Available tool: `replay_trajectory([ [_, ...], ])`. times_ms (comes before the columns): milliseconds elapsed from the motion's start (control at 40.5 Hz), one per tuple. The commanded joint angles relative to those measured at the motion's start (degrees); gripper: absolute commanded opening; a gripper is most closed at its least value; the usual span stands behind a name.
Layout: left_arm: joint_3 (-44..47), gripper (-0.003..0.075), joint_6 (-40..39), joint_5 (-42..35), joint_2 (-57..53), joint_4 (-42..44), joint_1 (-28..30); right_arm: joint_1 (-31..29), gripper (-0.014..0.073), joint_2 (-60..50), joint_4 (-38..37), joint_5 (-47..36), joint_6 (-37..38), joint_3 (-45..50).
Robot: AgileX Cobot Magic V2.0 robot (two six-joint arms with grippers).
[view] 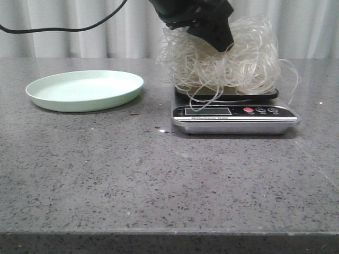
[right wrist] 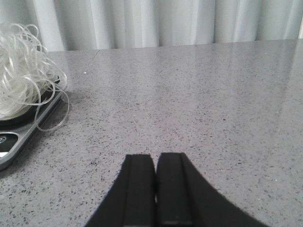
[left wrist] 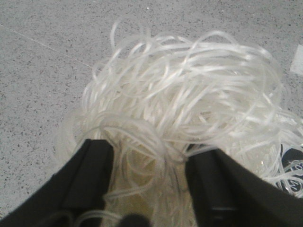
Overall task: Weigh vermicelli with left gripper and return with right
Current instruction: 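Carry the vermicelli over the scale and release it with the left gripper, then withdraw the left gripper and let the vermicelli rest on the scale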
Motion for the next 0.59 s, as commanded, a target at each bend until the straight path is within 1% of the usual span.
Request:
replay_trajectory([
  [0, -2.1, 0.0496, -0.1, -1.7, -4.9, -1.5, -0.3, -0.4, 0.0150, -1.0, 0.2, -4.5, -0.3, -0.4],
  [173, -2.1, 0.0498, -0.4, 0.4, -8.2, -0.1, 0.3, -0.4, 0.0150, -1.0, 0.2, -4.5, -0.3, -0.4],
  [321, -2.1, 0.0497, -2.0, 3.1, -11.3, 0.2, 2.2, -0.4, 0.0150, -1.0, 0.2, -4.5, -0.3, -0.4],
  [469, -2.1, 0.0491, -5.0, 5.7, -14.7, 0.4, 5.7, -0.4, 0.0150, -1.0, 0.2, -4.5, -0.3, -0.4],
  [567, -2.1, 0.0491, -7.4, 8.2, -17.2, 0.7, 9.2, -0.4, 0.0150, -1.0, 0.2, -4.5, -0.3, -0.4],
])
